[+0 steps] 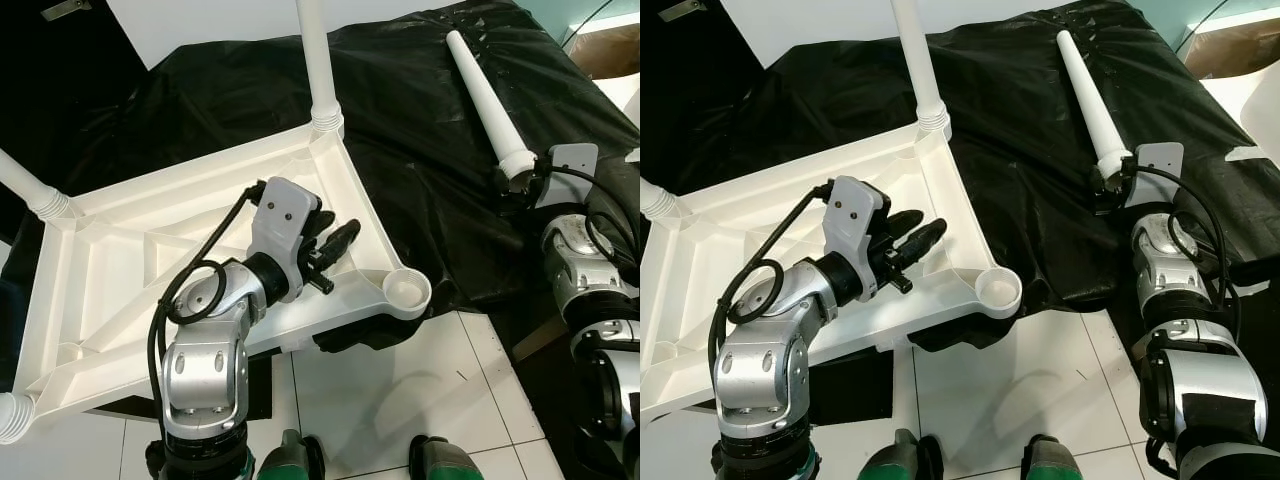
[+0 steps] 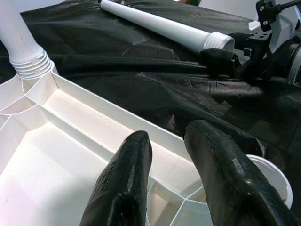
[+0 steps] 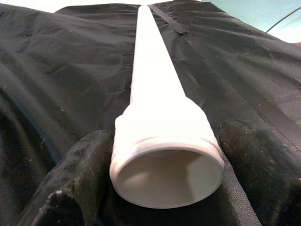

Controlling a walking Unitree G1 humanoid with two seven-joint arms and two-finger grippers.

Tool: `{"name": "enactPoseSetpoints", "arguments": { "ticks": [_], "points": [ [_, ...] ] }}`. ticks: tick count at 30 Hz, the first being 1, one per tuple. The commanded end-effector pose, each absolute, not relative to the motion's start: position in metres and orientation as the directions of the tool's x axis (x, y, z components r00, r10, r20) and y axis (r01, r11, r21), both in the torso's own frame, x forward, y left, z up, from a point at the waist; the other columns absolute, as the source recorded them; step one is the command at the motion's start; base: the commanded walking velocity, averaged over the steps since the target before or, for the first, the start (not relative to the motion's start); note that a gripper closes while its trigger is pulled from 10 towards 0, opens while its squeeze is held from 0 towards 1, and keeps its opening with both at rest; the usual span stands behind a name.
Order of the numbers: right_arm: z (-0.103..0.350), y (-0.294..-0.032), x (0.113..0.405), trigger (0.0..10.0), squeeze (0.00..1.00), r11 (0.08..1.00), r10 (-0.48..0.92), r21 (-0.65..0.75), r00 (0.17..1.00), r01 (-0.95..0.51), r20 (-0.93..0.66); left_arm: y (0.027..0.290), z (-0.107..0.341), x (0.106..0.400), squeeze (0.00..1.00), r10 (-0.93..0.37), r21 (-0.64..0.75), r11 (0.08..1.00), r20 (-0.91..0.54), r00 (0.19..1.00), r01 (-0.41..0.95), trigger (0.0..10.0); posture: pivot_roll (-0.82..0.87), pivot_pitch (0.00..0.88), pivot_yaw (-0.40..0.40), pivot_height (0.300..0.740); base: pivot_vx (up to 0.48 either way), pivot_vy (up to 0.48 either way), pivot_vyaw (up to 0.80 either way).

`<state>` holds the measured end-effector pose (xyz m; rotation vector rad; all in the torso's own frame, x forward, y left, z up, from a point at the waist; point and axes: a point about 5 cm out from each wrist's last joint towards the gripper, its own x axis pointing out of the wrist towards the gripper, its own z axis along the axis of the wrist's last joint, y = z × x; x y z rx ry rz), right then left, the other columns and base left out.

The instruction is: Building children table

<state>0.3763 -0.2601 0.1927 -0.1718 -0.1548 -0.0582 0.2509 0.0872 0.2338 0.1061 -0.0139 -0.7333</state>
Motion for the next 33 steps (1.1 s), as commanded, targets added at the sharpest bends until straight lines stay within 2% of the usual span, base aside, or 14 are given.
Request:
{"name": "enactPoseSetpoints", "arguments": {
  "ticks": [1, 14, 20, 24, 27, 33],
  "points": [
    [0.185, -0.262, 0.373, 10.0, 0.00, 0.985, -0.052, -0.156, 0.989, 0.074, 0.137, 0.093, 0.234, 0.251, 0.00, -0.587, 0.103, 0.804, -0.015, 0.810, 0.585, 10.0, 0.08, 0.185, 0.135, 0.740, 0.000, 0.000, 0.00],
    [0.187, -0.259, 0.377, 10.0, 0.00, 0.989, -0.049, -0.131, 0.990, 0.067, 0.134, 0.093, 0.235, 0.252, 0.00, -0.586, 0.105, 0.805, -0.014, 0.810, 0.584, 10.0, 0.09, 0.177, 0.133, 0.740, 0.000, 0.000, 0.00],
    [0.181, -0.260, 0.376, 10.0, 0.00, 0.997, -0.055, -0.049, 0.992, 0.061, 0.117, 0.093, 0.236, 0.251, 0.00, -0.584, 0.104, 0.807, -0.012, 0.812, 0.582, 10.0, 0.09, 0.170, 0.133, 0.740, 0.000, 0.000, 0.00],
    [0.185, -0.259, 0.376, 10.0, 0.00, 0.993, -0.041, -0.106, 0.990, 0.056, 0.138, 0.093, 0.236, 0.251, 0.00, -0.585, 0.103, 0.806, -0.011, 0.811, 0.582, 10.0, 0.09, 0.169, 0.133, 0.740, 0.000, 0.000, 0.00],
    [0.199, -0.257, 0.376, 10.0, 0.00, 0.969, -0.034, -0.232, 0.978, 0.082, 0.206, 0.093, 0.236, 0.251, 0.00, -0.587, 0.103, 0.805, -0.009, 0.810, 0.584, 10.0, 0.09, 0.164, 0.130, 0.740, 0.000, 0.000, 0.00],
    [0.210, -0.253, 0.377, 10.0, 0.00, 0.958, -0.018, -0.272, 0.968, 0.089, 0.251, 0.093, 0.236, 0.251, 0.00, -0.587, 0.103, 0.805, -0.008, 0.809, 0.585, 10.0, 0.09, 0.160, 0.128, 0.740, 0.000, 0.000, 0.00]
  ]
}}
